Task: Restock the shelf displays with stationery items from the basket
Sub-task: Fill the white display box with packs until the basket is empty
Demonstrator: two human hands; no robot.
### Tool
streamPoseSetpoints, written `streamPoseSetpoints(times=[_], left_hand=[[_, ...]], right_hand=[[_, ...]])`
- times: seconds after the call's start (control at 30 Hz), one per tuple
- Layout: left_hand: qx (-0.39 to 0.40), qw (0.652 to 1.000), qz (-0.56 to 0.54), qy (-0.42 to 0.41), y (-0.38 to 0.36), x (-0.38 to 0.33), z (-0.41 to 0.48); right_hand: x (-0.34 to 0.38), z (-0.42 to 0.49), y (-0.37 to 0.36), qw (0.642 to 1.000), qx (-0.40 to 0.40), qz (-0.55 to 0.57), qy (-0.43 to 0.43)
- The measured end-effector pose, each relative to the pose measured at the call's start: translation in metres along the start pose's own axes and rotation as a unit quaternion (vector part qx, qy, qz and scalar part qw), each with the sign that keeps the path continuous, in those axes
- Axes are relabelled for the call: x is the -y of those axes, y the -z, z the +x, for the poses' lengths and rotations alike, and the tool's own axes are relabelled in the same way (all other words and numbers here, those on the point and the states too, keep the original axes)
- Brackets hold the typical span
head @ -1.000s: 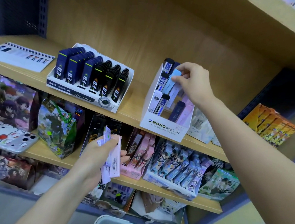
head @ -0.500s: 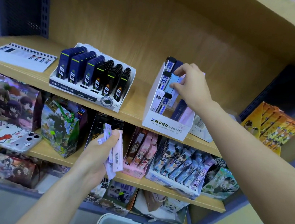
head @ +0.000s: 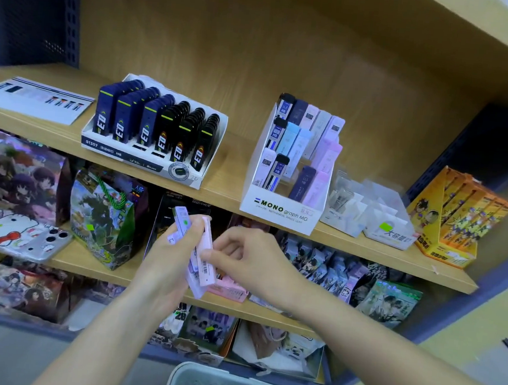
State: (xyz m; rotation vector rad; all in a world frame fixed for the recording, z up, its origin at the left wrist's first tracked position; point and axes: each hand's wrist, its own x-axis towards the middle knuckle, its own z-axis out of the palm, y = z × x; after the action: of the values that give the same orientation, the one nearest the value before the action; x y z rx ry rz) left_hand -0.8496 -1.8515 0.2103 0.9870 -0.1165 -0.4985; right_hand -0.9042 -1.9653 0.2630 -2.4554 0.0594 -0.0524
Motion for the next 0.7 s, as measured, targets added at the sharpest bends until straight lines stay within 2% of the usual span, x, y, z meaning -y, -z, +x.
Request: streamPoseSetpoints(times=[0.13, 0.23, 0.33, 0.47, 0.57, 0.7], left_hand=[[0.017, 0.999, 0.016, -0.023, -0.004, 0.001, -0.004], [-0.001, 0.997, 0.059, -0.058, -0.007, 0.002, -0.005], [-0.01, 0.995, 0.091, -0.038, -0.009, 0.002, -0.006], [0.017, 0.991, 0.132, 0.012, -0.011, 0.001, -0.007], [0.016, 0.992, 0.117, 0.052, -0.011, 0.001, -0.007], [0.023, 0.994, 0.096, 0.037, -0.013, 0.0, -0.008]], right_hand=[[-0.005, -0.003, -0.002, 1.0, -0.006, 0.007, -0.029], [-0.008, -0.009, 0.006, 0.997, -0.022, 0.044, -0.066], [-0.006, -0.016, 0.019, 0.991, -0.06, 0.097, -0.076], [-0.004, -0.02, 0.041, 0.991, -0.092, 0.085, -0.052], [-0.003, -0.015, 0.053, 0.989, -0.116, 0.096, -0.002], [-0.006, -0.005, 0.064, 0.984, -0.155, 0.089, 0.02]])
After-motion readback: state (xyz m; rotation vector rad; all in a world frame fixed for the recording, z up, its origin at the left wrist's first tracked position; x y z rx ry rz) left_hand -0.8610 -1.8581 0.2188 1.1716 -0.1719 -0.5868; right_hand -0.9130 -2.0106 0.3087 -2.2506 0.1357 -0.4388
